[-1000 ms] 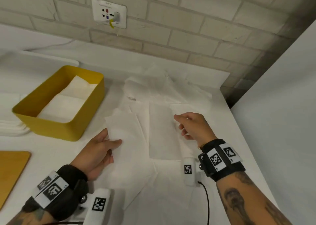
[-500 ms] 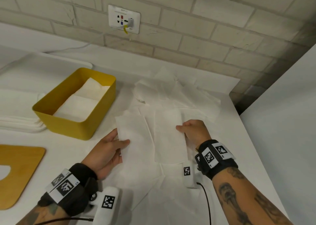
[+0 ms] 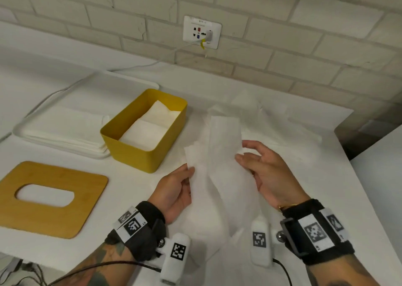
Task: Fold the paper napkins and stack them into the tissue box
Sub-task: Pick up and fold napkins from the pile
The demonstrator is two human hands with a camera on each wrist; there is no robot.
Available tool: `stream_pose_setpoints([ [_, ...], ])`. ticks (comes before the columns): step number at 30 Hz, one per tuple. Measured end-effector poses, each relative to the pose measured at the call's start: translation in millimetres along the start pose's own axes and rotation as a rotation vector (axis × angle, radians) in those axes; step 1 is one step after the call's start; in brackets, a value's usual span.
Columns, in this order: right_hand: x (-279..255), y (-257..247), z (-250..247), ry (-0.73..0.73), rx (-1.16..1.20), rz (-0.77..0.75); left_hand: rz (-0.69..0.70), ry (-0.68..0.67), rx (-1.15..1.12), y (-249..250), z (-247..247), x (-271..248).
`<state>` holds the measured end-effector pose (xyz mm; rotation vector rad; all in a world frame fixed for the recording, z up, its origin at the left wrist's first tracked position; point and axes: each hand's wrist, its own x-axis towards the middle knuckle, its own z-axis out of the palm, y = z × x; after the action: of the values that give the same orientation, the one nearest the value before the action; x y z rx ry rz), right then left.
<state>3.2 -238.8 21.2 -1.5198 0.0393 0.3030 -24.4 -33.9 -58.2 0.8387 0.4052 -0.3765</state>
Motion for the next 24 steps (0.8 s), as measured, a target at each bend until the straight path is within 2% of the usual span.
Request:
stream_pose_setpoints([
  [5, 14, 42, 16, 0.126, -0.183, 0.112, -0.007, 0.004, -0.013, -1, 5, -4],
  [12, 16, 52, 24, 0.201, -0.186, 0.089, -0.018, 0.026, -0.077, 1, 6, -5],
  [17, 18, 56, 27, 0.236, -0.21, 0.088, 0.011, -0.01, -0.017, 3, 10, -11],
  [20, 18, 58, 33, 0.267, -0.234, 0.056, 0.059, -0.004, 0.084, 1, 13, -9],
  [24, 12, 52, 33, 0.276, -0.241, 0.033, 0.14, 0.004, 0.101, 9, 15, -11],
])
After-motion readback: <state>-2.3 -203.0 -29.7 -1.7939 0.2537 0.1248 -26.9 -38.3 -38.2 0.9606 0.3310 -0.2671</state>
